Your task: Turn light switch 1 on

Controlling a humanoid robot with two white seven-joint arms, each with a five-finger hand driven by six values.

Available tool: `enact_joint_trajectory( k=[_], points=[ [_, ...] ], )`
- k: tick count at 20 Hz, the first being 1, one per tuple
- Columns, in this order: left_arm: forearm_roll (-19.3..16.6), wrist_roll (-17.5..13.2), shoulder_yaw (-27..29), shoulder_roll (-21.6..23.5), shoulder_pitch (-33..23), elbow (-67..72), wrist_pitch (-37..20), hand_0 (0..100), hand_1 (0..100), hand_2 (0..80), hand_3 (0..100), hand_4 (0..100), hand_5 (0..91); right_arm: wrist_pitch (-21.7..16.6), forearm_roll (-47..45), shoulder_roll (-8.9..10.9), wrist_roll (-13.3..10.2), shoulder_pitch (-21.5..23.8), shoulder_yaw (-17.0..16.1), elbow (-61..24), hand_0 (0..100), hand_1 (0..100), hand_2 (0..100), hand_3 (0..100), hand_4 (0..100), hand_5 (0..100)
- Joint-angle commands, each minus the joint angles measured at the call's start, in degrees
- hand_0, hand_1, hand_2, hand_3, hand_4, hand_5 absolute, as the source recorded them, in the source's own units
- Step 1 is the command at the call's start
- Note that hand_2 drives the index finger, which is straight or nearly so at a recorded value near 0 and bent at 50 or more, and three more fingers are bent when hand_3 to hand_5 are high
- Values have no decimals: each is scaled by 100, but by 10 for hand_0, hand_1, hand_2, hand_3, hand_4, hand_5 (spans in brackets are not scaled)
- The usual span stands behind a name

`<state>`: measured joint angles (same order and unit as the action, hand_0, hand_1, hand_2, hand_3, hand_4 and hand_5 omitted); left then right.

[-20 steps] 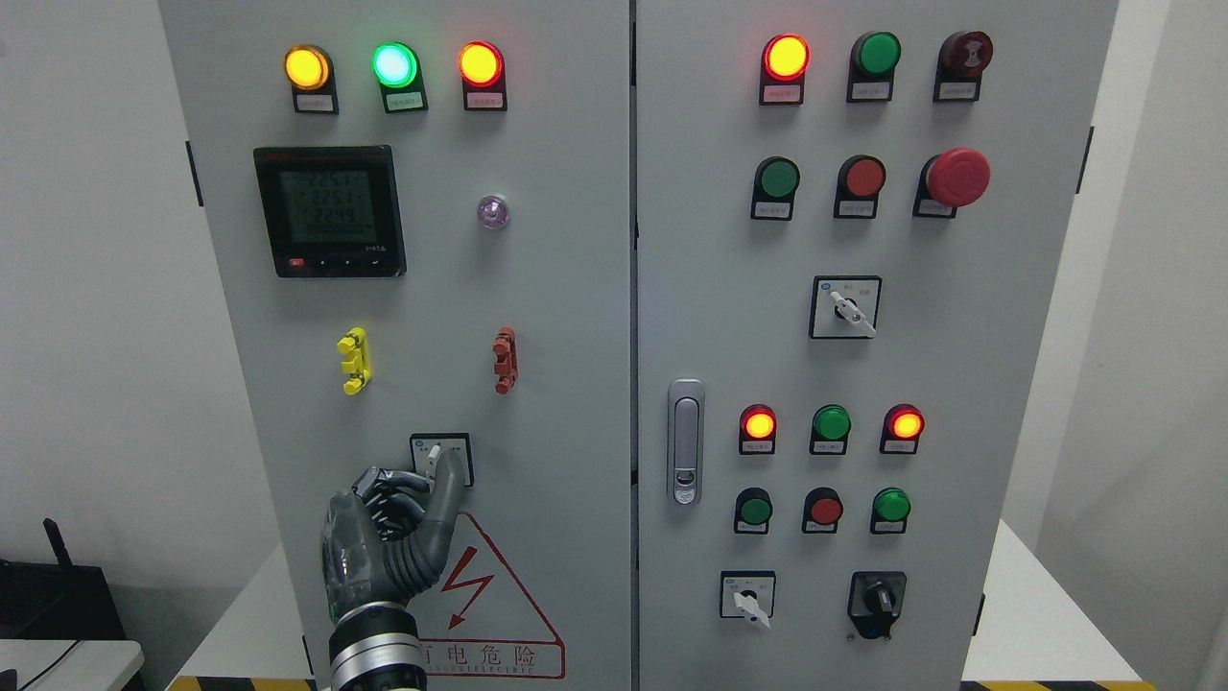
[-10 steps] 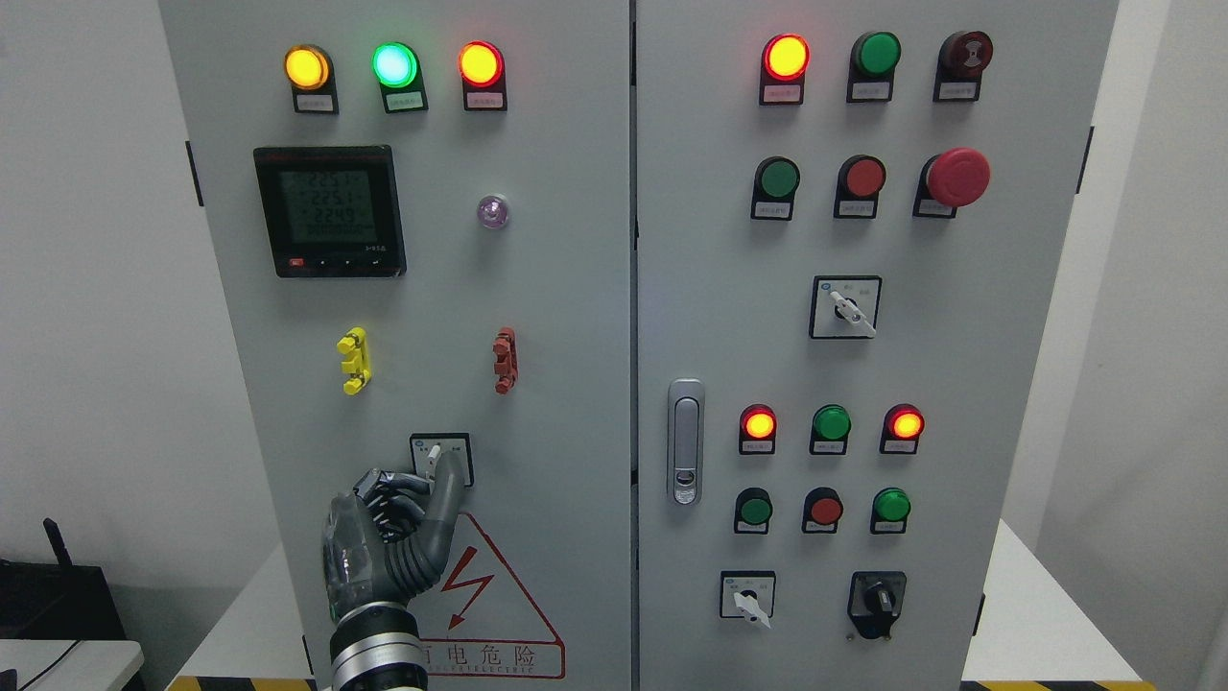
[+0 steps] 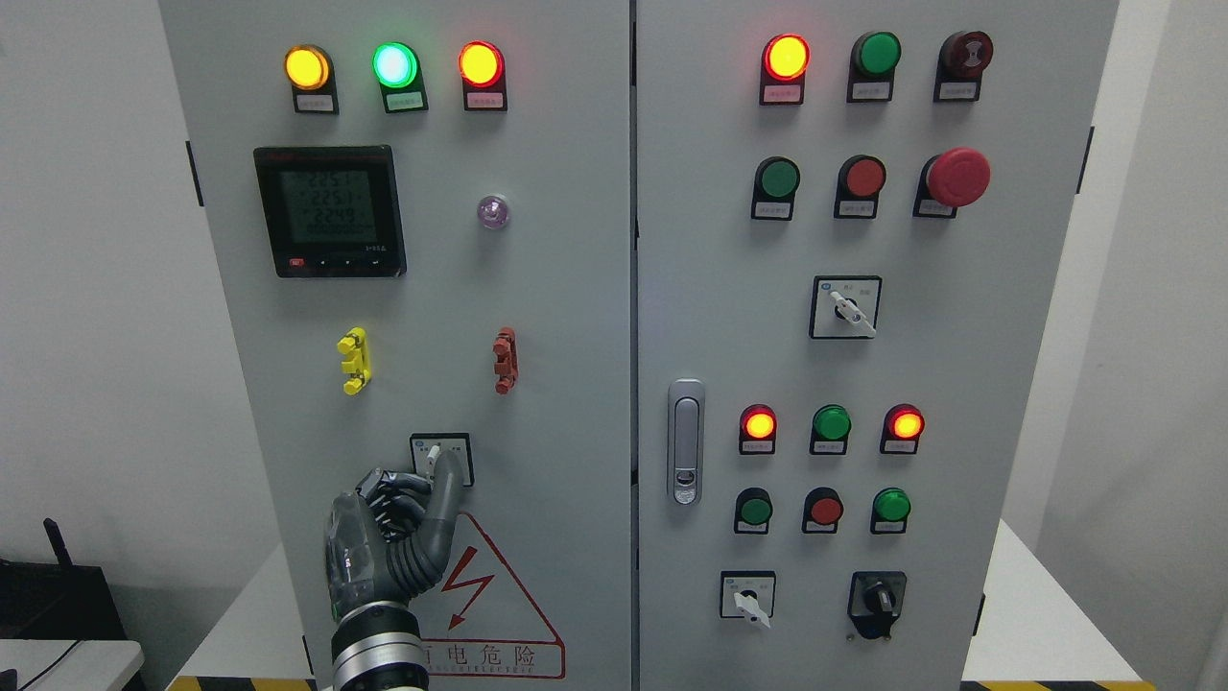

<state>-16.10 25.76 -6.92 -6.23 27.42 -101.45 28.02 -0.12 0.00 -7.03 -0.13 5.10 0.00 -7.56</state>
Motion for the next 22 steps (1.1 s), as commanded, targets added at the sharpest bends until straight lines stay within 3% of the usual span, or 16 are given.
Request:
enact_joint_trajectory(
  k=[1,22],
  points=[
    [-7,-10,-2,-1,0,-6,1,226,389,627,900,888,760,3,-149,0,4,0,114,0,120,389,0,0,0,0],
    [-51,-10,-20,-1,36,-6,89,285,367,641,902,892,765,3,-149,0,4,0,114,0,120,389,0,0,0,0]
  ],
)
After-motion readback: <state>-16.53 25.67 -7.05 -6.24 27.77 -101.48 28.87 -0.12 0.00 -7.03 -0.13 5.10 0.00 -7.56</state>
